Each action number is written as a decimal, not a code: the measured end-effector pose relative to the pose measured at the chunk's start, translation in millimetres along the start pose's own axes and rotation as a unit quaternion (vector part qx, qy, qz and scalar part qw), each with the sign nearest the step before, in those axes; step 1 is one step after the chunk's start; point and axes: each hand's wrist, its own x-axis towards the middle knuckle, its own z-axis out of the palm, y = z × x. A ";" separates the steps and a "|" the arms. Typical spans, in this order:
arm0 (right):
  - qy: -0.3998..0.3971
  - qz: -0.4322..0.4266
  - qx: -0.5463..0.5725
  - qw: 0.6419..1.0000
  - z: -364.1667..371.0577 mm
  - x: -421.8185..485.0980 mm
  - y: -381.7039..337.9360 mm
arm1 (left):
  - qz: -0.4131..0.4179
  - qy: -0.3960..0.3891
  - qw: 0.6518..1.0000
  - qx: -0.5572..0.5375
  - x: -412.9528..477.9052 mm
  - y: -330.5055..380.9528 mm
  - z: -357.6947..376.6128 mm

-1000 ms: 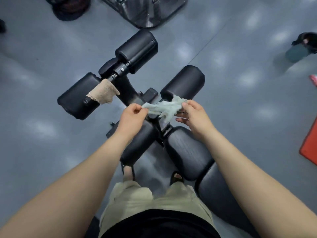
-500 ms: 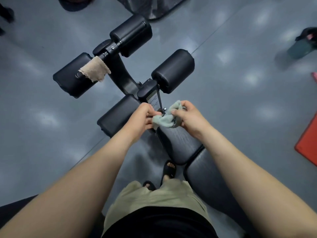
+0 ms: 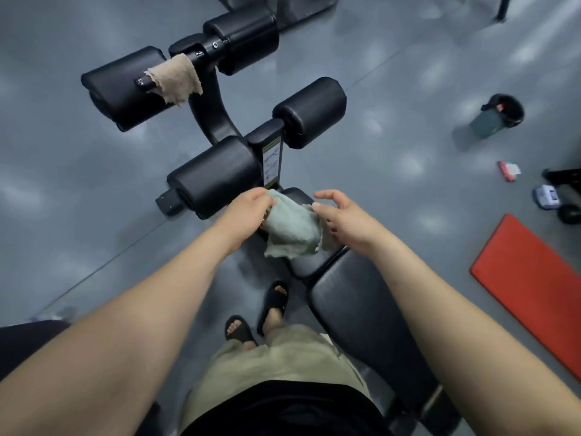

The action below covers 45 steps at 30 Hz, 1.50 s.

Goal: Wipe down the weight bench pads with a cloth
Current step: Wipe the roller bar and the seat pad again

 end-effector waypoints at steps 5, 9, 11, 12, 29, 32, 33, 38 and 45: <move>0.002 -0.040 -0.042 0.998 0.4 -10.9 19.4 | -0.002 0.056 0.998 0.015 -7.4 -24.3 -4.0; 0.029 -0.067 -0.101 0.992 2.4 2.2 30.5 | 0.024 0.082 0.996 -0.041 -15.9 -28.7 -5.5; -0.004 -0.059 -0.064 0.996 3.8 10.5 35.9 | 0.026 0.084 0.994 -0.057 -18.9 -26.2 -1.3; -0.032 -0.045 -0.017 0.998 3.4 15.4 39.0 | 0.023 0.091 0.993 -0.066 -19.2 -24.4 2.0; -0.180 0.111 0.376 0.902 -13.7 57.9 80.6 | -0.012 0.137 0.956 -0.259 -33.5 21.9 79.7; -0.154 0.073 0.311 0.935 -33.6 61.0 91.5 | -0.045 0.182 0.966 -0.178 -19.9 8.2 91.9; -0.129 0.061 0.293 0.946 -42.6 61.3 95.0 | -0.062 0.191 0.973 -0.115 -14.6 -0.6 93.4; -0.019 -0.038 -0.005 0.999 -85.2 73.2 111.7 | -0.115 0.150 0.976 0.109 8.8 -38.5 102.0; -0.004 -0.080 -0.287 0.955 -109.4 103.3 131.3 | -0.103 0.179 0.942 0.265 49.7 -77.5 118.3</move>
